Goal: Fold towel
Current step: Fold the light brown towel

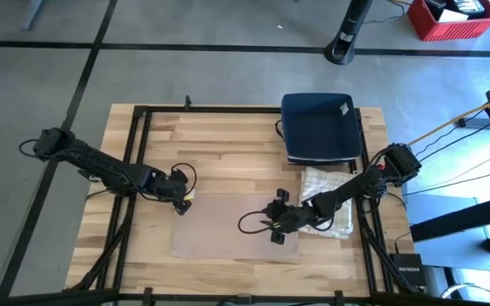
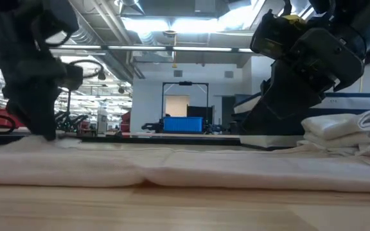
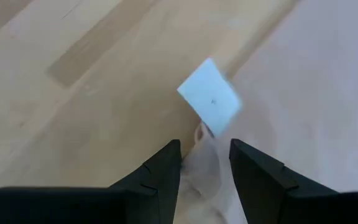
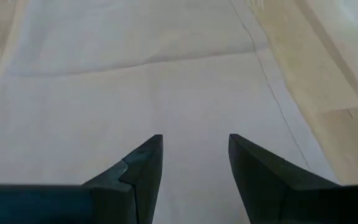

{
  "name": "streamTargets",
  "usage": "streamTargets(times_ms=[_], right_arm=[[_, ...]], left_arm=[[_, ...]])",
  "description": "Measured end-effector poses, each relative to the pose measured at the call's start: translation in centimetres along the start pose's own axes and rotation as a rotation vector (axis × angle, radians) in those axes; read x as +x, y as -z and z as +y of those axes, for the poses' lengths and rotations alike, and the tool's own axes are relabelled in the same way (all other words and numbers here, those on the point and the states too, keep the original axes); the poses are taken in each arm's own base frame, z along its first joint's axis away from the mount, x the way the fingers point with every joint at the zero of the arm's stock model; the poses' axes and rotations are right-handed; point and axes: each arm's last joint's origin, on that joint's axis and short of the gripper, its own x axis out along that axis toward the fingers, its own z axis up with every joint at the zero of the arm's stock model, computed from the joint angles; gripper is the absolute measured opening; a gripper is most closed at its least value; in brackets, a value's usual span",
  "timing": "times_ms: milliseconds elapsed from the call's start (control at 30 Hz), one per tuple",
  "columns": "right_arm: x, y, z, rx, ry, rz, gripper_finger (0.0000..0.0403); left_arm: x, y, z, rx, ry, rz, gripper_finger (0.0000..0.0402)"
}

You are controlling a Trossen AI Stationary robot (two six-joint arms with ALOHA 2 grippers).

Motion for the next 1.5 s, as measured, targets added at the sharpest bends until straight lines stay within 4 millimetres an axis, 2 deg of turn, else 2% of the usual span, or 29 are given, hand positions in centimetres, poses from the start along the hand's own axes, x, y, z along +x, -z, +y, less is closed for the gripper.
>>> streamTargets(times_ms=[167,400,633,933,1333,1500], right_arm=[[0.0,0.0,0.0,-0.001,0.0,-0.001,0.0185],[0.0,0.0,0.0,-0.001,0.0,-0.001,0.0185],[0.0,0.0,0.0,-0.001,-0.001,-0.002,0.0185],[0.0,0.0,0.0,-0.001,0.001,-0.003,0.0185],[0.0,0.0,0.0,-0.002,0.0,-0.002,0.0185],[0.0,0.0,0.0,-0.002,0.0,-0.002,0.0185]], left_arm=[[-0.9,-0.2,-0.5,0.012,0.047,-0.021,0.013],[-1.0,-0.1,-0.5,0.011,0.064,0.009,0.013],[-1.7,-0.1,-0.7,0.019,0.154,0.064,0.013],[-1.7,-0.5,-0.5,-0.009,0.086,-0.056,0.013],[-1.6,-0.3,-0.6,-0.039,0.122,0.013,0.013],[-0.9,0.3,0.1,-0.033,0.076,0.023,0.013]])
